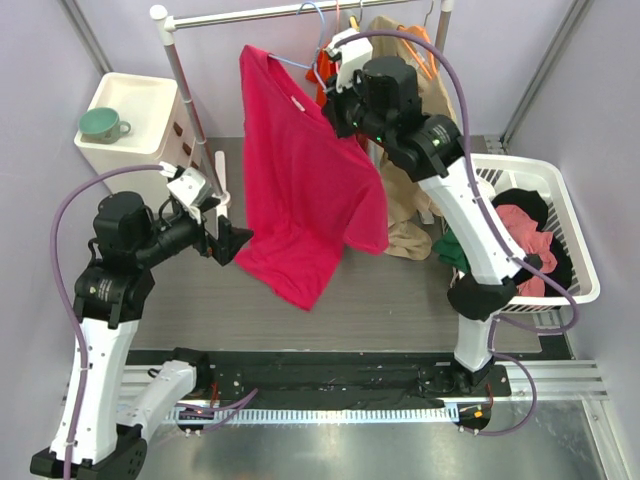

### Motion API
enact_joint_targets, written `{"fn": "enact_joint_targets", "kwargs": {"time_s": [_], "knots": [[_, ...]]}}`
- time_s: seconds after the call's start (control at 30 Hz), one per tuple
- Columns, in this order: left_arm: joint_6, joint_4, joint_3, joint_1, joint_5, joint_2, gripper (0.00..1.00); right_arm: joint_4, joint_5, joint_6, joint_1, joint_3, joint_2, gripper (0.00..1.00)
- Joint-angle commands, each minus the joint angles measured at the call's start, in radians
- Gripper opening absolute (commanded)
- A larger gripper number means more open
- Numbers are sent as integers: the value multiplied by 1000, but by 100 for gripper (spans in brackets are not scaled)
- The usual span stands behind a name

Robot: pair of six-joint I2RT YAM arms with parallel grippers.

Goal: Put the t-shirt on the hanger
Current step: Place the hanger at the clothesline.

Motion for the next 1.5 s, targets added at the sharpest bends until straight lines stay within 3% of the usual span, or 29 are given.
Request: {"fn": "enact_joint_targets", "kwargs": {"time_s": [0.0, 0.37, 0.7, 0.93, 1.33, 1.43, 1.47], "knots": [[-69, 76, 5, 3, -9, -28, 100, 176, 173, 13, 13, 55, 38, 1], [-87, 47, -47, 5, -16, -102, 100, 503, 247, -47, -55, 95, 196, 1], [-90, 19, -69, 3, -22, -134, 100, 517, 211, 29, -122, 87, 302, 1], [-81, 2, -77, 3, -23, -143, 100, 487, 167, 9, -119, 34, 290, 1], [-126, 24, -83, 3, -12, -125, 100, 539, 196, -129, -6, -38, 231, 1], [-120, -4, -66, 3, -25, -122, 100, 543, 196, -123, -3, -29, 248, 18], [-116, -21, -58, 3, -37, -123, 100, 540, 188, -122, -3, -26, 248, 36]]}}
